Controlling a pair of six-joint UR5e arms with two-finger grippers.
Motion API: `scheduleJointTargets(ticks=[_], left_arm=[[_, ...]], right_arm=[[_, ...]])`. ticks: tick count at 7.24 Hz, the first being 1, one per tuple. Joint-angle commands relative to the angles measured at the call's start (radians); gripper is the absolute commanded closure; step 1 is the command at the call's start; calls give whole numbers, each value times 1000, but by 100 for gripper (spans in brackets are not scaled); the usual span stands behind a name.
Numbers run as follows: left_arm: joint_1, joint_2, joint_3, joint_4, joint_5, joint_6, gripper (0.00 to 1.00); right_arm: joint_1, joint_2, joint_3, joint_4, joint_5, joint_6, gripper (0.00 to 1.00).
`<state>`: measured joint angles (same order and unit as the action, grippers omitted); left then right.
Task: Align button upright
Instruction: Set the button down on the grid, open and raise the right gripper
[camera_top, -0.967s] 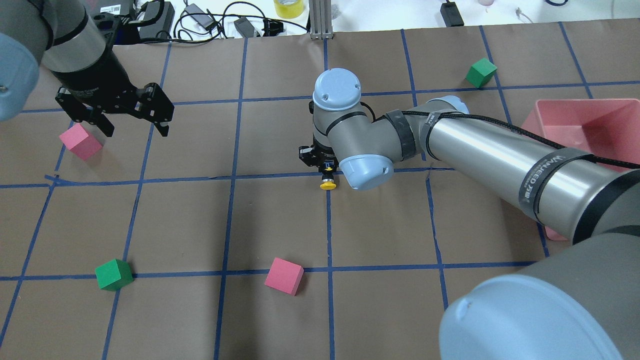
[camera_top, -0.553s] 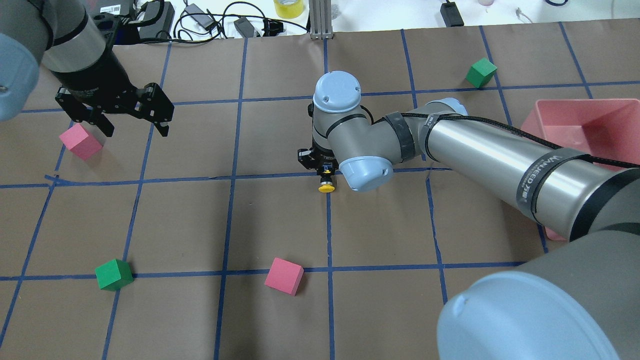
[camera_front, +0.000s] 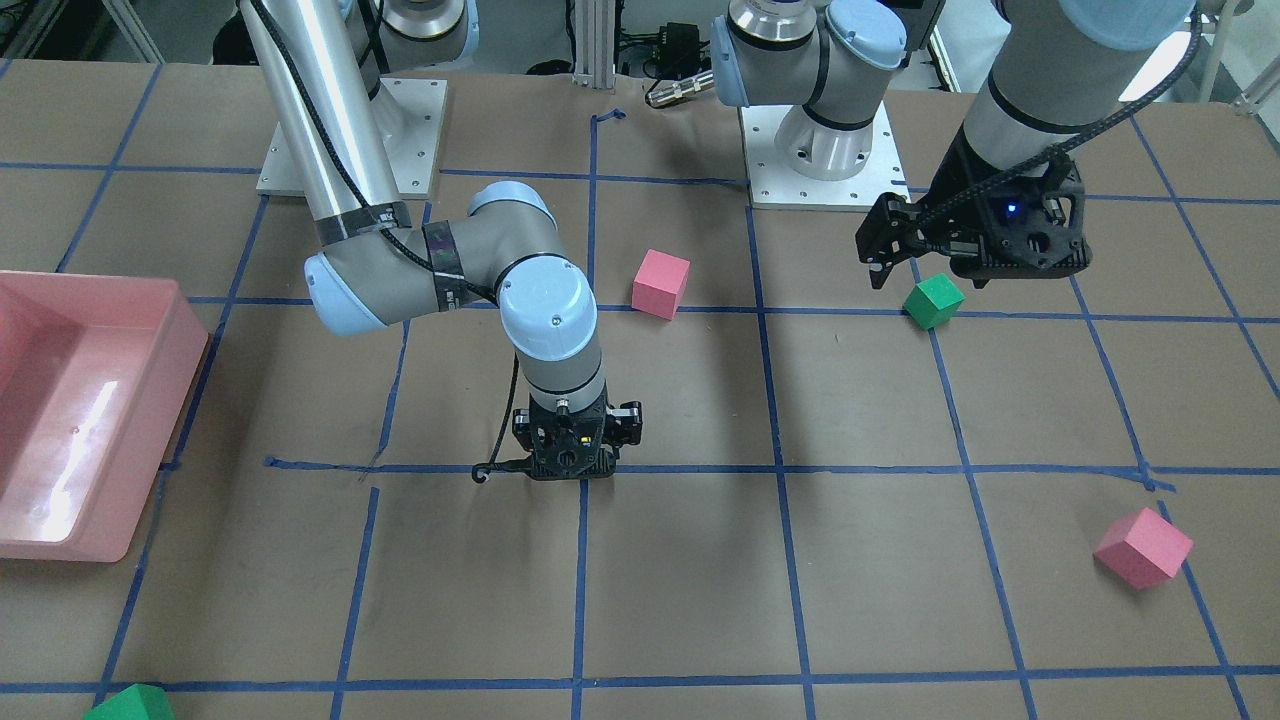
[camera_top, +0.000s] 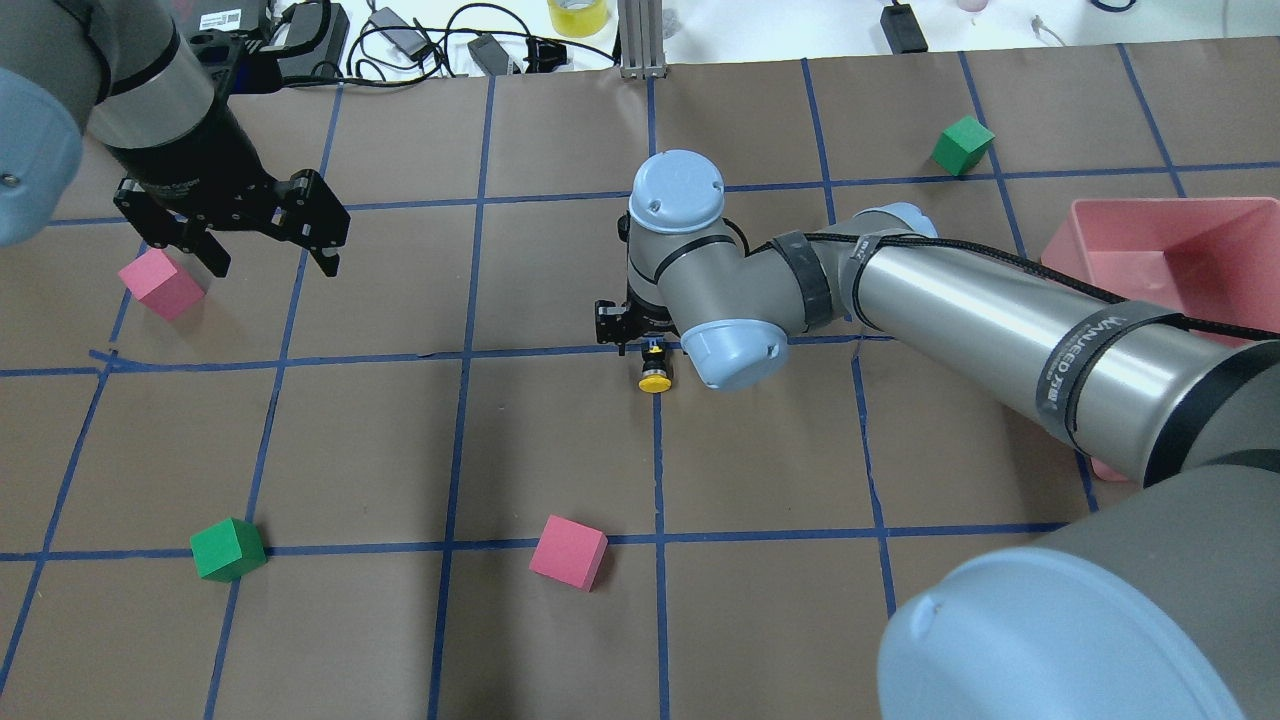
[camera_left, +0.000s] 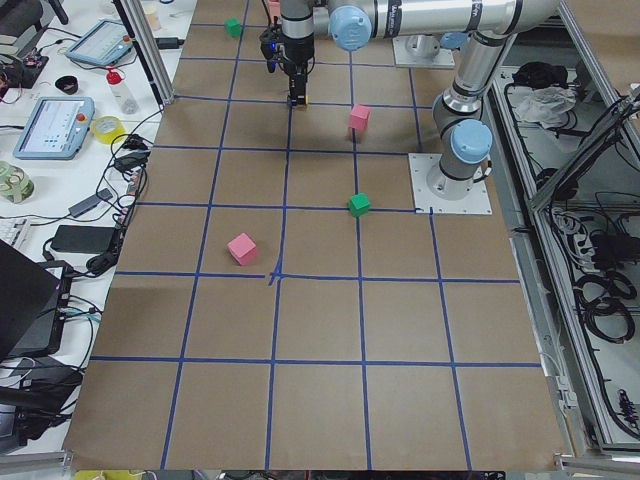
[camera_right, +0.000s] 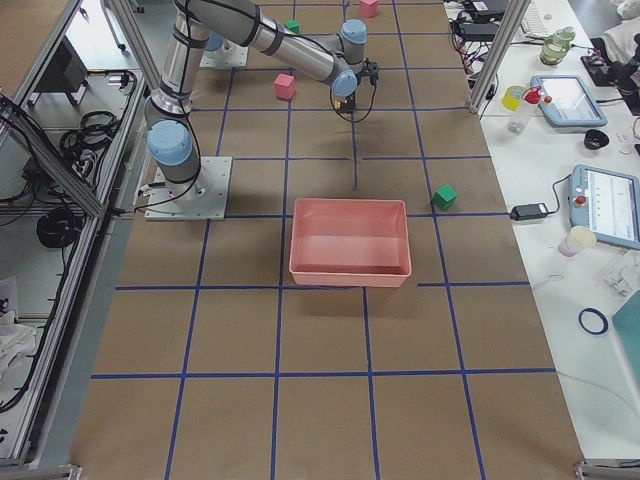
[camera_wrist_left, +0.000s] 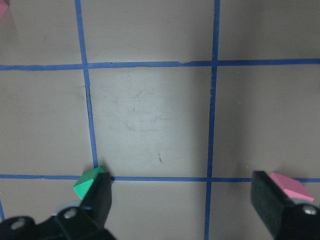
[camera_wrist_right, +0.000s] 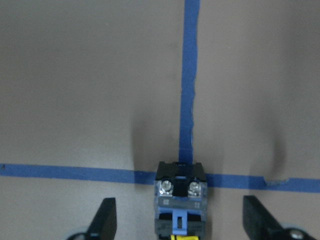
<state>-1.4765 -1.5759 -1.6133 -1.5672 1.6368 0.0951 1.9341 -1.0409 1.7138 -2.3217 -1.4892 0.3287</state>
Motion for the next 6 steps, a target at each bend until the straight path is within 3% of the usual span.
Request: scheduleJointTargets(ticks=[1, 3, 6], left_arm=[[-1, 0, -5, 1, 0, 0, 0], [-1, -1, -4, 22, 0, -2, 0], [-7, 5, 10, 27, -9, -3, 0]], right_arm=[[-16, -86, -13, 46, -22, -93, 0], [-119, -201, -39, 236, -54, -118, 0], [-219, -396, -147, 625, -56, -246, 0]])
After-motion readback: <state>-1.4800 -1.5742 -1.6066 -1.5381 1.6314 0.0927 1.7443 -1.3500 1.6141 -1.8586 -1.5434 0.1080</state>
